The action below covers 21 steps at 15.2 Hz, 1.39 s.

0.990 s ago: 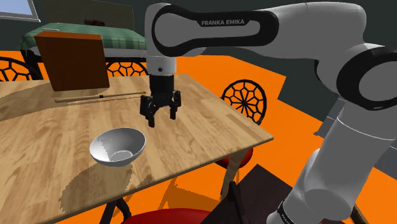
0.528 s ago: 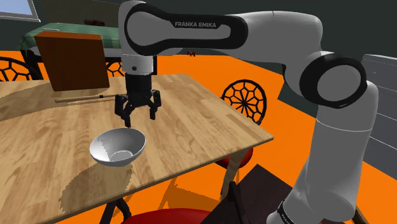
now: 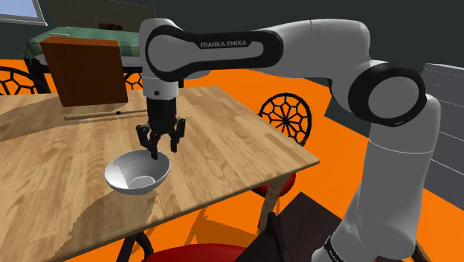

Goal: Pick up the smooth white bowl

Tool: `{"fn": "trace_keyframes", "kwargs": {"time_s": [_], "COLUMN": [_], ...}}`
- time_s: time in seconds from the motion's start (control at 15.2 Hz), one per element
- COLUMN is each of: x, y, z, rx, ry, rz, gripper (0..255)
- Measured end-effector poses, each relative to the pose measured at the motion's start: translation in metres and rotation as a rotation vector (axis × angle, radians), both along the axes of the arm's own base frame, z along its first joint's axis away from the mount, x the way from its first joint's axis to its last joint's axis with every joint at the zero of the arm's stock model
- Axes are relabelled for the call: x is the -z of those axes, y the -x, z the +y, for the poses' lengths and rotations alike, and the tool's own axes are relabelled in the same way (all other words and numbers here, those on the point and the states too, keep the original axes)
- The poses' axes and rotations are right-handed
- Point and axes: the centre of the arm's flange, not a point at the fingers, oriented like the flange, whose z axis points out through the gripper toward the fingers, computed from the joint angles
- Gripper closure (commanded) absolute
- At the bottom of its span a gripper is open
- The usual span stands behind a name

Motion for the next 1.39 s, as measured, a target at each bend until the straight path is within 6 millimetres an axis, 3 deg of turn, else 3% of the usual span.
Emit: {"fn": "trace_keyframes", "kwargs": {"time_s": [0.66,1.39], "x": [-0.002,-0.057], "y": [0.0,0.0], "z": [0.0,0.0], "rx": [0.0,0.0], "ry": [0.0,0.0], "rz": [-0.001,-0.001], "gripper": [255,255]}}
